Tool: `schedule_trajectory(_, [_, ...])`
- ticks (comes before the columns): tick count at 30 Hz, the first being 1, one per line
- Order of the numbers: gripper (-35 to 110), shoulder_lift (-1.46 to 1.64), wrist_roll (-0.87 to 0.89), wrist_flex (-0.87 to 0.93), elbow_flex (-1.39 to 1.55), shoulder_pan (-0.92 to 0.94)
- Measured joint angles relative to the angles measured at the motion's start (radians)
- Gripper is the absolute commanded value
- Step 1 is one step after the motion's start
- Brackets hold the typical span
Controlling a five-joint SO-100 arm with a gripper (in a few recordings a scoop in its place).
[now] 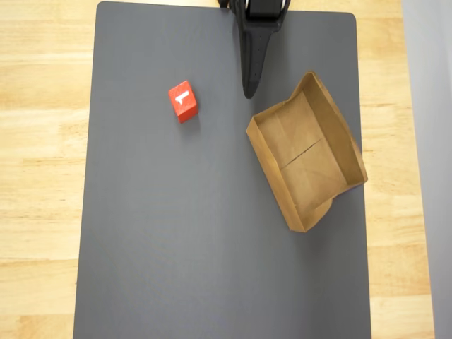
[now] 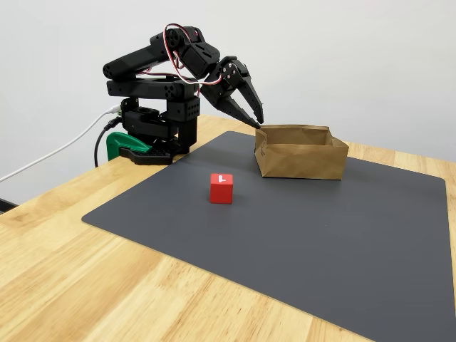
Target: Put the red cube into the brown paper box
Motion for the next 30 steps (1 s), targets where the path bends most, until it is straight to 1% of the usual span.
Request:
schedule_trajectory(13, [1, 0.000, 0.000, 0.000, 0.000, 0.000])
schedule_trajectory(14, [2, 0.000, 0.000, 0.000, 0.000, 0.000])
schedule_trajectory(16, [13, 0.000, -0.009, 0.000, 0.000, 0.000])
schedule_trajectory(18, [20, -0.005, -0.028, -0.002, 0.000, 0.012])
schedule_trajectory(23, [23, -0.095, -0.048, -0.002, -0.051, 0.084])
schedule_trajectory(25, [23, -0.140, -0.087, 0.009, -0.117, 0.104])
schedule_trajectory(30, [24, -0.249, -0.296, 0.104, -0.284, 0.189])
